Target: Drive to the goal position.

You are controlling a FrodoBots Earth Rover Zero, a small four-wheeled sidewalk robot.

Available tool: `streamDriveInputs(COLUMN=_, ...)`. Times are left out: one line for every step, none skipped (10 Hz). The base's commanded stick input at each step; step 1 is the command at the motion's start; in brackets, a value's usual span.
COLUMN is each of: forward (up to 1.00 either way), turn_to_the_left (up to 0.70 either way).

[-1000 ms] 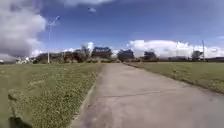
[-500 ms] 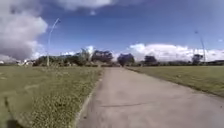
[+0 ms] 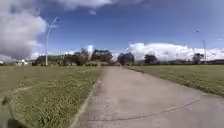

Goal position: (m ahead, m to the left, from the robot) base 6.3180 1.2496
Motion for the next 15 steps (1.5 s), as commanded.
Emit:
streamDriveInputs(forward=0.7, turn_to_the_left=0.0)
streamDriveInputs(forward=0.7, turn_to_the_left=0.0)
streamDriveInputs(forward=0.7, turn_to_the_left=0.0)
streamDriveInputs(forward=0.7, turn_to_the_left=0.0)
streamDriveInputs(forward=0.7, turn_to_the_left=0.0)
streamDriveInputs(forward=0.7, turn_to_the_left=0.0)
streamDriveInputs(forward=0.7, turn_to_the_left=0.0)
streamDriveInputs(forward=0.7, turn_to_the_left=0.0)
streamDriveInputs(forward=0.7, turn_to_the_left=0.0)
streamDriveInputs(forward=0.7, turn_to_the_left=0.0)
streamDriveInputs(forward=0.7, turn_to_the_left=0.0)
streamDriveInputs(forward=0.7, turn_to_the_left=-0.09)
streamDriveInputs(forward=0.7, turn_to_the_left=-0.2)
streamDriveInputs(forward=0.7, turn_to_the_left=-0.31)
streamDriveInputs(forward=0.7, turn_to_the_left=-0.24)
